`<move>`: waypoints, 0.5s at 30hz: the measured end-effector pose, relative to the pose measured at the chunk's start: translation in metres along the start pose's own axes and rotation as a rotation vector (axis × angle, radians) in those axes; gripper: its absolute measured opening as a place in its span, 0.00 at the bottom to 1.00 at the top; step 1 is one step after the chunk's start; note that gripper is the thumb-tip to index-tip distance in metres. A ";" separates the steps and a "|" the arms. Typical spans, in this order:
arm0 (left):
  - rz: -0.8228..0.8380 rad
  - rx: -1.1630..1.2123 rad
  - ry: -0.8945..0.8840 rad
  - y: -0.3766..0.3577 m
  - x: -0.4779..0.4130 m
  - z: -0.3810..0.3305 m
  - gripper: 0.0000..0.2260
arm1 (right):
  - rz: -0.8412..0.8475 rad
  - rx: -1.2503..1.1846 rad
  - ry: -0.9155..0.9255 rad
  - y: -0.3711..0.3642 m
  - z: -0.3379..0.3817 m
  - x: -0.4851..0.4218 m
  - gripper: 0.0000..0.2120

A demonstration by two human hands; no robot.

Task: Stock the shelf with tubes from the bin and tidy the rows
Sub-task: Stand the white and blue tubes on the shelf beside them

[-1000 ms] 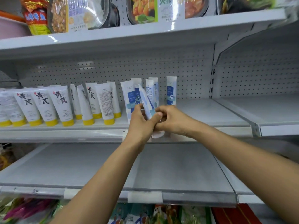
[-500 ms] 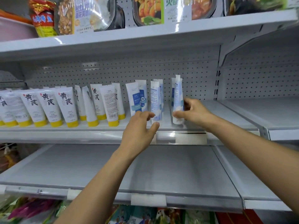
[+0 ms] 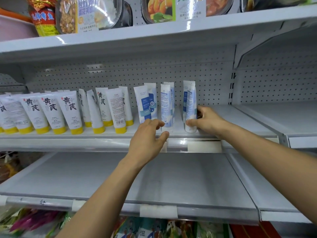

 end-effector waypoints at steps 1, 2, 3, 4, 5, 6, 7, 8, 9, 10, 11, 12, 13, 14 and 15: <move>0.001 -0.006 -0.006 0.000 0.000 0.000 0.16 | -0.001 0.004 -0.001 0.000 0.001 0.000 0.19; 0.000 -0.012 -0.012 0.001 0.000 -0.001 0.16 | 0.002 0.012 0.000 0.000 0.002 0.001 0.19; 0.000 -0.018 -0.016 0.001 0.000 -0.002 0.16 | 0.005 0.029 0.002 0.000 0.002 0.001 0.20; 0.000 -0.023 -0.019 0.001 0.000 -0.002 0.17 | 0.006 0.051 0.003 0.000 0.001 0.002 0.20; 0.002 -0.025 -0.020 0.002 0.001 -0.004 0.17 | 0.004 0.072 0.002 0.000 0.000 0.004 0.20; 0.007 -0.024 -0.016 0.003 0.001 -0.005 0.16 | -0.001 0.090 -0.001 0.001 -0.001 0.006 0.20; 0.012 -0.019 -0.008 0.004 0.003 -0.006 0.16 | -0.007 0.104 -0.002 0.002 -0.002 0.009 0.21; 0.014 -0.013 0.000 0.006 0.004 -0.007 0.16 | -0.015 0.113 -0.002 0.002 -0.003 0.014 0.23; 0.012 -0.008 0.002 0.006 0.006 -0.007 0.15 | -0.026 0.121 0.002 0.003 -0.004 0.019 0.25; 0.007 -0.005 0.000 0.007 0.009 -0.007 0.15 | -0.043 0.130 0.013 0.004 -0.005 0.025 0.27; 0.001 -0.001 -0.001 0.008 0.013 -0.007 0.15 | -0.068 0.140 0.037 0.004 -0.005 0.033 0.26; -0.007 0.001 -0.001 0.008 0.017 -0.007 0.14 | -0.099 0.153 0.073 0.004 -0.006 0.041 0.24; -0.015 0.003 0.001 0.009 0.022 -0.007 0.14 | -0.131 0.175 0.123 0.004 -0.007 0.049 0.22; -0.021 0.004 0.006 0.009 0.028 -0.007 0.14 | -0.154 0.206 0.177 0.003 -0.007 0.058 0.20; -0.024 0.007 0.011 0.010 0.035 -0.006 0.14 | -0.162 0.236 0.229 0.000 -0.007 0.067 0.18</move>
Point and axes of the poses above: each hand's wrist, its own x-axis away from the middle knuckle, its own y-axis out of the back of the hand, z = x × y, the point moved 1 cm from there along -x, towards the middle knuckle, and after that the axes turned 3 degrees about -y, right-handed, at the moved point
